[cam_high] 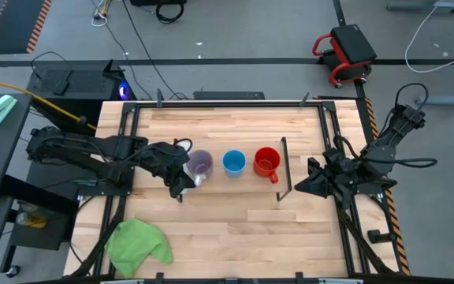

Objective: Stack small to large cups/mugs on shelf
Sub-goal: Put the purple mug to the left of the blue cup on the shelf, then return to home position

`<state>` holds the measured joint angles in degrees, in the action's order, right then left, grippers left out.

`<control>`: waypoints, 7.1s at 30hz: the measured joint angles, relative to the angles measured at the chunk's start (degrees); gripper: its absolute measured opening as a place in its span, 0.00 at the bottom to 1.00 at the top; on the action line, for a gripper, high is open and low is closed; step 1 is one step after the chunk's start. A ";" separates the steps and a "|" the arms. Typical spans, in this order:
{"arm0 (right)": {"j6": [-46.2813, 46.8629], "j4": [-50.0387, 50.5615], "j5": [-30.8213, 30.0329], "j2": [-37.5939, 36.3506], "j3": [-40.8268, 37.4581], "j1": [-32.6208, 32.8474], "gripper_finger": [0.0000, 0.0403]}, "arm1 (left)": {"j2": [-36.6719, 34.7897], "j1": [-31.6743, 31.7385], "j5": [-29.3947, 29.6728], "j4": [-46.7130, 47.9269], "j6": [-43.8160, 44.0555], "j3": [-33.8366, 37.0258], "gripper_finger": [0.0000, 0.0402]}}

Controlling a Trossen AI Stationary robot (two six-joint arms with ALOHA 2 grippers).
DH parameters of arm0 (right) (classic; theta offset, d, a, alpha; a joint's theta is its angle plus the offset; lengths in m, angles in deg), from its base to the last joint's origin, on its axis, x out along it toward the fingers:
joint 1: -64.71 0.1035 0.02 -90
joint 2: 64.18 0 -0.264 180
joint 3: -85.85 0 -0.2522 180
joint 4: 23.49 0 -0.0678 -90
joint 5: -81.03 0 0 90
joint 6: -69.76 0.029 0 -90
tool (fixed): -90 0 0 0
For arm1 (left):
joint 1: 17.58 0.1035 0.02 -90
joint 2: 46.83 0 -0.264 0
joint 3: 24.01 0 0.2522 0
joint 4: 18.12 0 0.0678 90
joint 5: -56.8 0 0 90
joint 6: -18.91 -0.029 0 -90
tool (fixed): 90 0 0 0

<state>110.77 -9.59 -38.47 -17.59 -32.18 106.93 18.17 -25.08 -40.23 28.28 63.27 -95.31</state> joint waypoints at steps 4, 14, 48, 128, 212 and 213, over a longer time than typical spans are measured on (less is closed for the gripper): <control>-0.02 0.11 0.00 0.00 0.00 0.00 0.03 | -0.13 0.00 -0.02 -1.28 -0.28 -0.04 0.19; 1.23 -3.91 3.25 -2.03 0.02 0.04 0.03 | -5.21 0.00 -0.38 -5.68 -0.65 -0.02 0.19; -23.86 -16.25 25.71 -26.14 0.11 0.07 0.04 | -35.76 0.62 3.54 -3.11 -18.51 -1.79 0.19; -26.07 -58.01 25.03 -46.51 -47.60 0.00 0.04 | -64.74 0.57 2.38 -40.76 -10.41 47.94 0.20; -39.10 -4.60 3.81 -46.21 -47.74 -32.13 0.04 | -64.13 0.59 8.94 -35.58 -43.52 57.14 0.20; -39.10 -4.60 3.82 -46.21 -47.74 -32.13 0.04 | -64.13 0.59 8.94 -35.58 -43.52 57.14 0.21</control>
<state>71.67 -14.19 -34.64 -63.79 -79.92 74.80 -45.96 -24.49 -31.29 -7.30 19.75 -38.18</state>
